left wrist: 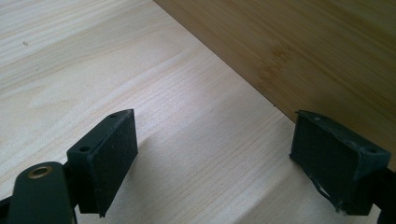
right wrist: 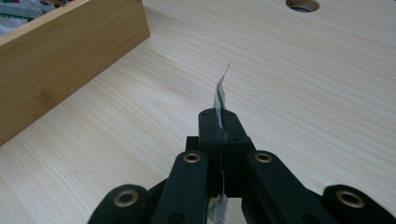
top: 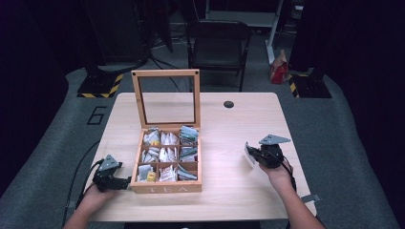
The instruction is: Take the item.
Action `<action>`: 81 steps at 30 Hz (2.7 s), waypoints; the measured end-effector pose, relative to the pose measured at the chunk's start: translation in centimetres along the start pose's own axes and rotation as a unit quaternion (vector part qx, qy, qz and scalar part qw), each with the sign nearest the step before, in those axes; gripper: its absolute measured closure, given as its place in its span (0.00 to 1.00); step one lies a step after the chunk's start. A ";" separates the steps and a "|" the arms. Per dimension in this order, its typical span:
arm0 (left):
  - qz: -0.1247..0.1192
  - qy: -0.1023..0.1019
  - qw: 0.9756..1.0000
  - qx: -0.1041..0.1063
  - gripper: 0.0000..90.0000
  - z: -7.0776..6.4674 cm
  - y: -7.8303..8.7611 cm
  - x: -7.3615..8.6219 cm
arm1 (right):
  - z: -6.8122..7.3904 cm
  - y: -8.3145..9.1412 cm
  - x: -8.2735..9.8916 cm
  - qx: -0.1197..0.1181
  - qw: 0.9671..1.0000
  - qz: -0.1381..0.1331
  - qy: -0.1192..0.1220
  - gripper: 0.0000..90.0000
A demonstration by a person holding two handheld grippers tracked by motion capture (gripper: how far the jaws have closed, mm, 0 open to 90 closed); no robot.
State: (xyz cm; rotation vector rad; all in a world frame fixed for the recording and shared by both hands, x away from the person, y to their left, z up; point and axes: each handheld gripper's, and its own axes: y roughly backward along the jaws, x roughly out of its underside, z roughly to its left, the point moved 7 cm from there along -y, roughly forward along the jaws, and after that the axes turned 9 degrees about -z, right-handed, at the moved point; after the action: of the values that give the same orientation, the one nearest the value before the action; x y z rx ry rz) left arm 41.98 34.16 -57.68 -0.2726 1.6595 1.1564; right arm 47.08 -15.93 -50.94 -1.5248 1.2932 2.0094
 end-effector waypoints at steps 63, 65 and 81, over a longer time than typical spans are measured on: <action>0.000 0.000 1.000 0.000 0.16 0.0 0.0 0.0 | 3.6 -2.0 2.0 -0.048 0.998 0.024 -0.010 0.54; 0.000 0.000 1.000 0.000 0.16 0.0 0.0 0.0 | 3.5 -1.9 1.9 -0.046 0.999 0.021 -0.008 0.53; 0.000 0.000 1.000 0.000 0.16 0.0 0.0 0.0 | 1.3 -0.8 1.7 -0.009 1.000 0.009 -0.005 0.52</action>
State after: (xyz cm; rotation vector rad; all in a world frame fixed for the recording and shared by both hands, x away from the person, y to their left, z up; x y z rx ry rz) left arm 41.99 34.16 -57.69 -0.2732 1.6593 1.1562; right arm 46.16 -14.91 -52.83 -1.5149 1.2924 2.0430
